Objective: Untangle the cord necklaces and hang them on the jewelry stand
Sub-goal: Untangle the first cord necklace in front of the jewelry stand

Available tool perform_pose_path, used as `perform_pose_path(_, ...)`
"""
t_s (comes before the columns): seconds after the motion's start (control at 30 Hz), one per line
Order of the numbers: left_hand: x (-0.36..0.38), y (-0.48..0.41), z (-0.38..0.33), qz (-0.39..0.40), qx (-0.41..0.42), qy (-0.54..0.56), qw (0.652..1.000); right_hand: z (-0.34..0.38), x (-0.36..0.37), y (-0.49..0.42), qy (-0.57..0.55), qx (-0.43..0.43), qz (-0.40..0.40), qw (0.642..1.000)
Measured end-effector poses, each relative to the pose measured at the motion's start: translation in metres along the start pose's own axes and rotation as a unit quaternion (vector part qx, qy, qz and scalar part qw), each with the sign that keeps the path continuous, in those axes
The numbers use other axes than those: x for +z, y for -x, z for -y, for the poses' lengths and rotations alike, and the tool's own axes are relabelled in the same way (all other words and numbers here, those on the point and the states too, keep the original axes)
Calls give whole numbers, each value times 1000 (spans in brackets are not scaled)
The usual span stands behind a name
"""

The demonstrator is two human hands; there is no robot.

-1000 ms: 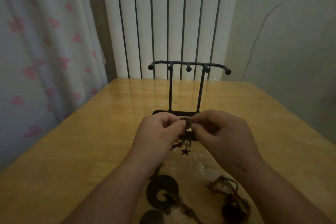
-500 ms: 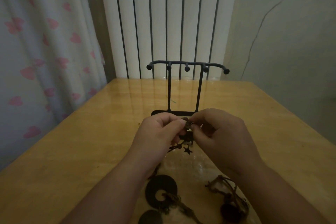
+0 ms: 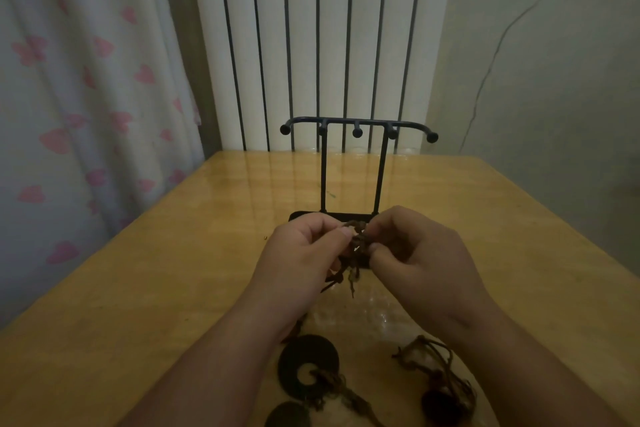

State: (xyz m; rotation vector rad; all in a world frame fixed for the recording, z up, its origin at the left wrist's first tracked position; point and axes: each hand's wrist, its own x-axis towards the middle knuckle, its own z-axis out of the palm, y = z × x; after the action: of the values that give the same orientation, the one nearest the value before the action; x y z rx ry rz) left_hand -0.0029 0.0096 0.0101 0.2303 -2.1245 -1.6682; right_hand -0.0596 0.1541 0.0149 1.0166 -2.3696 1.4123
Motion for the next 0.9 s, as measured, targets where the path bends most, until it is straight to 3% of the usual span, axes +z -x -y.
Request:
perform_pose_path(0.4, -1, 2, -1, 0, 25, -36, 999, 4, 0, -1, 48, 9, 9, 999)
perform_pose_path(0.7, 0, 1, -1, 28, -22, -2, 999, 9, -2, -3, -134, 75, -44, 987)
perform_pose_path(0.9, -4, 0, 0, 34, -32, 65, 997, 10, -3, -4, -186, 103, -17, 977)
